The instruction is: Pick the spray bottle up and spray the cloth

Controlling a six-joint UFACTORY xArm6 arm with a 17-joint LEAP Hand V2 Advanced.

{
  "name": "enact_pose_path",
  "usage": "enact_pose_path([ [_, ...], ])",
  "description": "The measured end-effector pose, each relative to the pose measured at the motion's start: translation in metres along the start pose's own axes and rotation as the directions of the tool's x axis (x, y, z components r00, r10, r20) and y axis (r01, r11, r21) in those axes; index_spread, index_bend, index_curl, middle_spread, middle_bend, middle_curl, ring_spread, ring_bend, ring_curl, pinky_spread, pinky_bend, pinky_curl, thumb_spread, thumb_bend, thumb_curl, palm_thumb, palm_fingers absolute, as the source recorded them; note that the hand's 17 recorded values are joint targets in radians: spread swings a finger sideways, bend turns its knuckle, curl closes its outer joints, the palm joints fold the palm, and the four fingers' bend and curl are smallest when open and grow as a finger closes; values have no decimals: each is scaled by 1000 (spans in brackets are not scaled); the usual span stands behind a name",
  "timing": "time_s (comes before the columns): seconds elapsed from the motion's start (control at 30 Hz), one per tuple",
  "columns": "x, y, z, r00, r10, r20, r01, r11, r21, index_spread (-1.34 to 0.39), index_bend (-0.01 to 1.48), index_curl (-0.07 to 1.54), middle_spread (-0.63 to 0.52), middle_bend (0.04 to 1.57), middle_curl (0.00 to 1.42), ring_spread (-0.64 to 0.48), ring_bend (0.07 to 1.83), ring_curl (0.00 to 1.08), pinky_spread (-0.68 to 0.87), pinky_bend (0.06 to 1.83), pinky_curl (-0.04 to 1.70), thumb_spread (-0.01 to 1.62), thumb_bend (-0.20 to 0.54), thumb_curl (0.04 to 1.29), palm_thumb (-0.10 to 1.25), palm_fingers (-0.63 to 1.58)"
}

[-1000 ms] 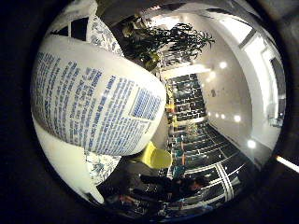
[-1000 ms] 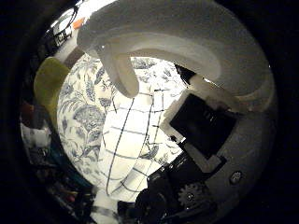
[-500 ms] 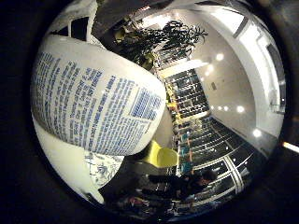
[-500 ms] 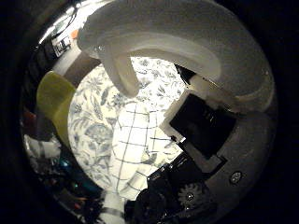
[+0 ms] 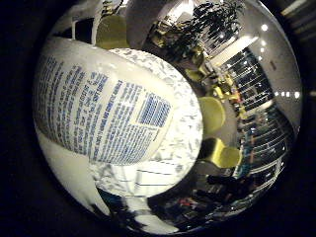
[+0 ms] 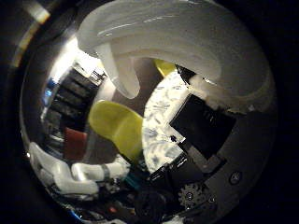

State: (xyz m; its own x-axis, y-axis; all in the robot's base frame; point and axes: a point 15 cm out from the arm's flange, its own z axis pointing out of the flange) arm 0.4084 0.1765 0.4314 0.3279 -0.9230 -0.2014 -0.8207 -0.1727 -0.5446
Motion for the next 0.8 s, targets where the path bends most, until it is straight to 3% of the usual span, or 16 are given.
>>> enact_pose_path([
  [0.13,-26,-10,6,984,40,176,-45,999,25,-251,1080,873,-117,1407,706,-233,1335,853,-186,1060,1377,855,-16,797,1055,1119],
  [0.33,-38,-24,21,917,93,387,-119,992,43,-251,1078,873,-117,1407,704,-232,1336,849,-185,1060,1373,839,-16,801,1052,1121],
  [0.6,-19,12,96,828,215,518,-228,973,-40,-251,1078,874,-116,1408,703,-231,1338,845,-187,1067,1358,817,-17,813,1056,1121],
  [0.8,7,11,130,748,305,589,-356,934,-30,-251,1078,874,-116,1409,702,-231,1340,844,-185,1070,1354,816,-17,822,1050,1120],
])
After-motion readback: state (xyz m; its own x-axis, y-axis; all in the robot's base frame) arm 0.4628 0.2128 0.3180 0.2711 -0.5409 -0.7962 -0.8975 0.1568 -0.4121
